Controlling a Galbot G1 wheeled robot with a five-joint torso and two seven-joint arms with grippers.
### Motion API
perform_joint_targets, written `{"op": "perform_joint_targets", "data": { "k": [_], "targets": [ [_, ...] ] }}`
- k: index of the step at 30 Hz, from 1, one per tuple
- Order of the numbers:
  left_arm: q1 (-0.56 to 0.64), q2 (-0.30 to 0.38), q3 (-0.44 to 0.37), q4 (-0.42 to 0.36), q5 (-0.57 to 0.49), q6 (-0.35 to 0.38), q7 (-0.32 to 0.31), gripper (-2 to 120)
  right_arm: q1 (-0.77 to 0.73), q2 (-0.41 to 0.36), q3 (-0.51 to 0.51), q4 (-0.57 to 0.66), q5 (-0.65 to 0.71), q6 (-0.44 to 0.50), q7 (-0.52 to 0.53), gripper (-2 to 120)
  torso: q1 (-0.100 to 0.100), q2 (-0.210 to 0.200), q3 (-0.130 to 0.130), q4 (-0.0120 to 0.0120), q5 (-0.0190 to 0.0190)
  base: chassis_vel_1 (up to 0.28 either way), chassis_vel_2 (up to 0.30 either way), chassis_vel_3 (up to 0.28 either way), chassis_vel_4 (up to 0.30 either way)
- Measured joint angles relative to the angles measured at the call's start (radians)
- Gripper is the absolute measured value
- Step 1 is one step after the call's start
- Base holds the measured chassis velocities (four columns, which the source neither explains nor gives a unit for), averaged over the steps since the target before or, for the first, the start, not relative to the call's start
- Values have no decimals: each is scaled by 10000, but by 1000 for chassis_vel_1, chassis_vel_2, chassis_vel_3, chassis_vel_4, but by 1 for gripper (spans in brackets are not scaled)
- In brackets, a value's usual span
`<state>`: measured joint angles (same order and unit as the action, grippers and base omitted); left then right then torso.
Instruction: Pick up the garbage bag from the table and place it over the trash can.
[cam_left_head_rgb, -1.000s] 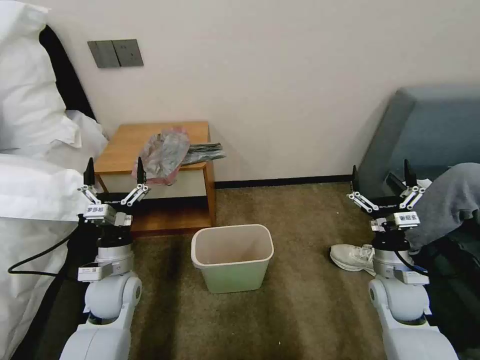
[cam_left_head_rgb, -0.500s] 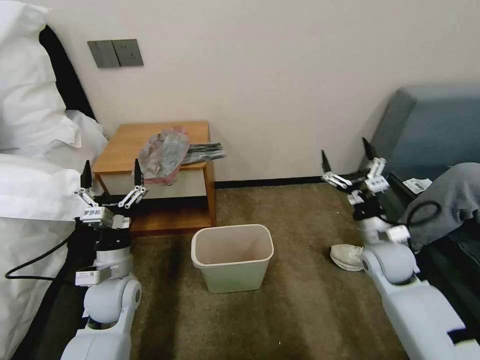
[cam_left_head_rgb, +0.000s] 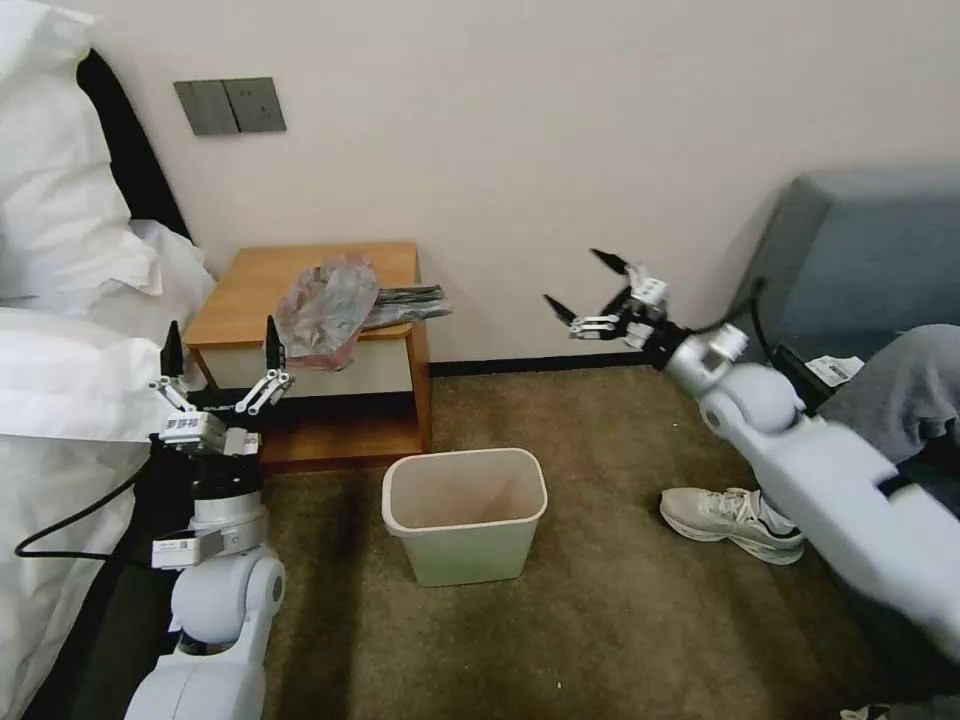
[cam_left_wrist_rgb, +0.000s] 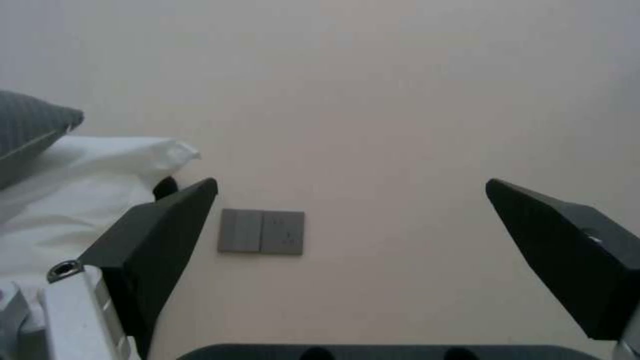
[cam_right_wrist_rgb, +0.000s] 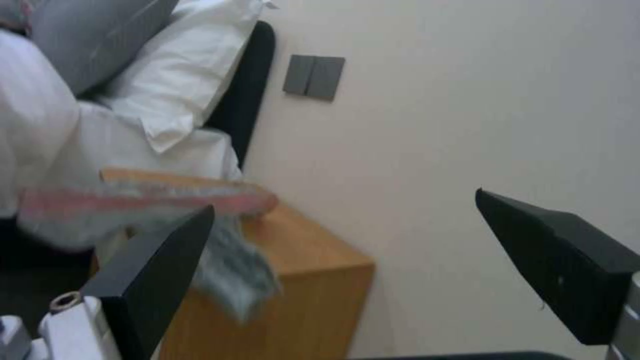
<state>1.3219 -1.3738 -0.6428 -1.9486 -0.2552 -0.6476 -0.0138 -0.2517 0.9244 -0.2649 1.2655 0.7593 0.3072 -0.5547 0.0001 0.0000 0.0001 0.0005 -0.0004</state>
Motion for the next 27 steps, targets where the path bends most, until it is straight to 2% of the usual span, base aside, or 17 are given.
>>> {"op": "perform_joint_targets", "data": {
  "k": [2,6,8,12,13,16,21,27],
  "targets": [
    [-10,-20,10,17,-26,-25,31,100,1007,529,-570,-954,633,-198,-550,100,0,0,0,0,3,0,0,0,0],
    [-11,-27,15,101,-37,-80,58,100,1766,912,-941,-1768,1130,-679,-1156,100,0,-1,0,-6,1,0,0,0,0],
    [-3,-44,19,191,-67,-133,128,100,2554,1383,-1318,-2828,1354,-1066,-2012,100,0,-1,0,-6,4,0,0,0,0],
    [-3,-86,28,307,-106,-179,185,100,3398,2156,-1640,-4331,1292,-1360,-3147,100,0,0,0,-5,3,0,0,0,0],
    [-3,-86,28,307,-106,-179,185,100,3398,2156,-1640,-4331,1292,-1360,-3147,100,0,0,0,-5,3,0,0,0,0],
    [-90,-181,99,367,-116,-204,227,100,3948,3077,-1700,-5721,817,-1677,-4165,100,0,0,0,-6,1,0,0,0,0],
    [-168,-265,174,434,-122,-259,284,100,4091,3794,-2029,-6402,-42,-1865,-4599,100,0,0,-1,-4,1,0,0,0,0],
    [-157,-292,240,522,-183,-385,401,100,3899,4341,-2368,-6653,-847,-1646,-4358,100,1,0,-1,-5,3,0,0,0,0]
  ]
}}
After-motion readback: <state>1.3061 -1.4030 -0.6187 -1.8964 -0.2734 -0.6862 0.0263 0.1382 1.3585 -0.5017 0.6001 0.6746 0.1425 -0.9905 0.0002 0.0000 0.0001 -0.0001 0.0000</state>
